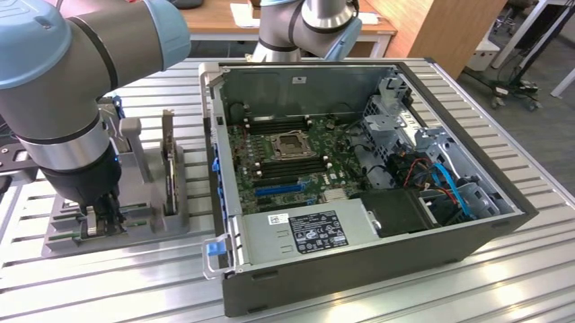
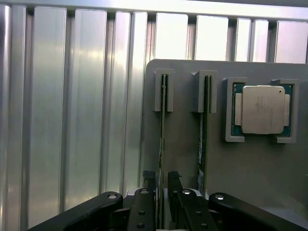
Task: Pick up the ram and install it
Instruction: 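Pick up the ram and move it above insertion slot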
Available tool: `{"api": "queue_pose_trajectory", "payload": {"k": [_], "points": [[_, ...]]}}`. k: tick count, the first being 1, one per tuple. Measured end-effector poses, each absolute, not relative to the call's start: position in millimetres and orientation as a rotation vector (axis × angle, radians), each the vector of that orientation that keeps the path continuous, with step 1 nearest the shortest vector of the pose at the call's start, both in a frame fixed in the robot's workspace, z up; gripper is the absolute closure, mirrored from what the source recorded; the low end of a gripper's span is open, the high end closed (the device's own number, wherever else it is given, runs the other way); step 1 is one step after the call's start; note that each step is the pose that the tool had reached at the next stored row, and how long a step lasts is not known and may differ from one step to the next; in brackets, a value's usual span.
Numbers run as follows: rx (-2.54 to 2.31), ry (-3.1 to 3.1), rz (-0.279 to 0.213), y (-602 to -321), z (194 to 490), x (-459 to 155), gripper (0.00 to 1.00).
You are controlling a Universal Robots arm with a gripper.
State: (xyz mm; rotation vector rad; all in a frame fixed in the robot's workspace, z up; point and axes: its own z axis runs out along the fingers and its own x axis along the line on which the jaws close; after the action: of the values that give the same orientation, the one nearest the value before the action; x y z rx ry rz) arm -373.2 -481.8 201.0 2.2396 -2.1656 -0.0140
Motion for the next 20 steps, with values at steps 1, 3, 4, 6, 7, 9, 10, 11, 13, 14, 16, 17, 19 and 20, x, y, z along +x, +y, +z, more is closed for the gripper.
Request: {"api": "queue_pose_trajectory", "payload": {"k": [1,3,4,6,7,9,10,11,13,14,16,17,19,20], "points": [[2.240,-2.166,-0.014,-481.8,201.0,-373.2,0.75],[2.240,-2.166,-0.014,-481.9,201.0,-373.2,0.75],[2.239,-2.166,-0.014,-481.9,201.0,-373.2,0.75],[2.240,-2.166,-0.014,-481.9,201.0,-373.2,0.75],[2.240,-2.166,-0.014,-481.9,201.0,-373.2,0.75],[2.240,-2.166,-0.014,-481.9,201.0,-373.2,0.77],[2.240,-2.165,-0.014,-481.9,201.0,-373.2,0.77],[2.240,-2.166,-0.014,-481.9,201.0,-373.2,0.77],[2.240,-2.165,-0.014,-481.9,201.0,-373.2,0.84],[2.240,-2.166,-0.014,-481.9,201.0,-373.2,0.84],[2.240,-2.166,-0.014,-481.9,201.0,-373.2,0.84],[2.239,-2.166,-0.014,-481.9,201.0,-373.2,0.84],[2.240,-2.165,-0.014,-482.3,201.0,-373.2,0.84],[2.239,-2.166,-0.014,-482.3,201.0,-373.2,0.84]]}}
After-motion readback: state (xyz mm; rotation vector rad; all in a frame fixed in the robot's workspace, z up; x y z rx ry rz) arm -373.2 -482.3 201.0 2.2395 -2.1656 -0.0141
